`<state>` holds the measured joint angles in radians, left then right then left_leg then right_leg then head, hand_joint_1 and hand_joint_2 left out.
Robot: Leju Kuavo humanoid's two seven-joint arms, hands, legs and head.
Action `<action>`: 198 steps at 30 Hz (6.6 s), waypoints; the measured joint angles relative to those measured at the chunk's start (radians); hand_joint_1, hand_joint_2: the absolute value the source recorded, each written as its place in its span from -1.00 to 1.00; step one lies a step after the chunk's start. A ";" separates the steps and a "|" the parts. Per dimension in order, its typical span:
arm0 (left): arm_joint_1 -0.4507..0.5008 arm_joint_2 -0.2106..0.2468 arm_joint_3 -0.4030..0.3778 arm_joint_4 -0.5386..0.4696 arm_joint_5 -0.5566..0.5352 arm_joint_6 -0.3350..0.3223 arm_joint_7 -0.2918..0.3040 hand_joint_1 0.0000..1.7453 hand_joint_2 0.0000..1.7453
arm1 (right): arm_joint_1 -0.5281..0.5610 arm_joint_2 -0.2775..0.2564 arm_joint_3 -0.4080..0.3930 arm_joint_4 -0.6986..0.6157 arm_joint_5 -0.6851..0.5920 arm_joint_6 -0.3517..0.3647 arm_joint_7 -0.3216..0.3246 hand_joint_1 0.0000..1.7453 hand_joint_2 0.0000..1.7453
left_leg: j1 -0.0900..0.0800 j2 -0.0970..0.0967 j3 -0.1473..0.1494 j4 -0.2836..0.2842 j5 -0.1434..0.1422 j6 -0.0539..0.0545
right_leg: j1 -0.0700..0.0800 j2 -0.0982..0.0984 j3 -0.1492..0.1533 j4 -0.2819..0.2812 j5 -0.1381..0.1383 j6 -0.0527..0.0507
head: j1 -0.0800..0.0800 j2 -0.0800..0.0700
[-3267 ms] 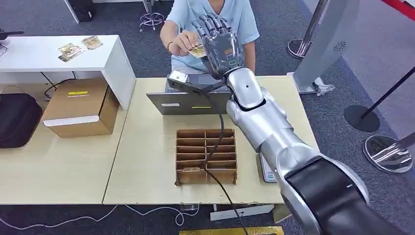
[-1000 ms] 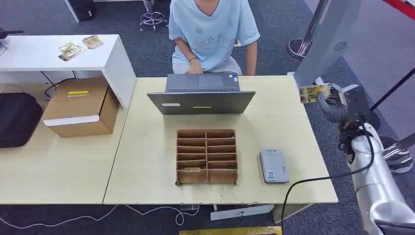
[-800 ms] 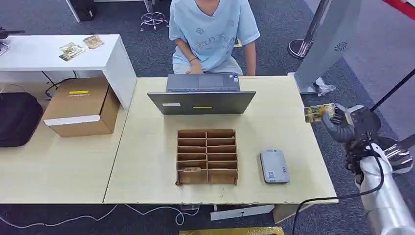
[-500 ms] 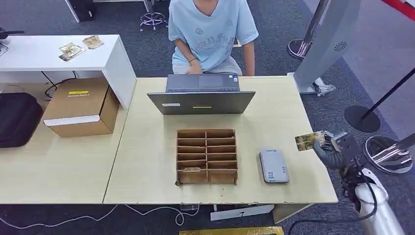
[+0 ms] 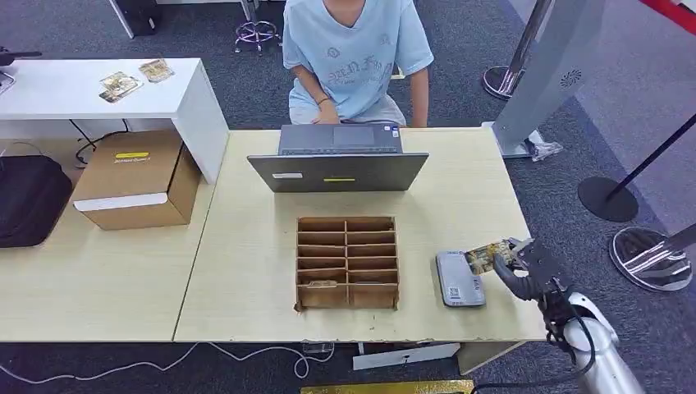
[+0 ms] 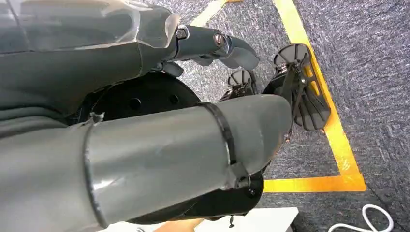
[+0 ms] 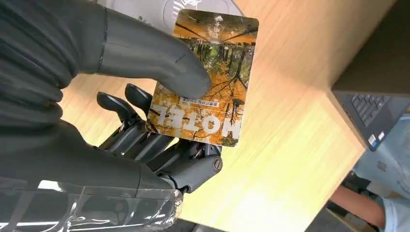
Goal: Pass the card to the sensor for recognition and then transmit it.
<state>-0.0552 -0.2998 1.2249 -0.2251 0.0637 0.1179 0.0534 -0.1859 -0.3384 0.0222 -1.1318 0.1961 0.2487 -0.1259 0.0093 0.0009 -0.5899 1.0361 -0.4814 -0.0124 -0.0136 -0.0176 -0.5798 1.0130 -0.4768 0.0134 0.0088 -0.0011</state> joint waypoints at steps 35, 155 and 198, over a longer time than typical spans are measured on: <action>0.000 0.004 -0.004 0.000 -0.017 0.011 0.033 -1.00 -1.00 | -0.081 0.035 0.080 0.162 -0.006 -0.021 0.001 1.00 1.00 | 0.000 0.000 0.000 0.000 0.000 0.000 | 0.000 0.000 0.000 0.000 0.000 0.000 | 0.000 0.000; -0.006 0.010 -0.074 0.001 -0.069 0.086 0.032 -1.00 -1.00 | -1.059 0.524 0.509 0.750 0.916 -0.438 0.259 1.00 1.00 | 0.001 0.004 0.001 0.000 0.005 -0.004 | 0.001 0.005 -0.002 0.003 0.004 -0.003 | 0.000 0.000; -0.007 0.011 -0.074 0.001 -0.067 0.080 0.032 -1.00 -1.00 | -1.063 0.518 0.509 0.775 0.922 -0.439 0.256 1.00 1.00 | 0.001 0.004 0.001 0.000 0.005 -0.004 | 0.001 0.005 -0.002 0.003 0.004 -0.003 | 0.000 0.000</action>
<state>-0.0618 -0.2892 1.1513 -0.2239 -0.0034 0.1980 0.0851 -1.2492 0.1801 0.5310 -0.3571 1.1185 -0.1904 0.1301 0.0107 0.0052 -0.5889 1.0363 -0.4761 -0.0167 -0.0127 -0.0122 -0.5817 1.0162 -0.4731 0.0108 0.0092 -0.0011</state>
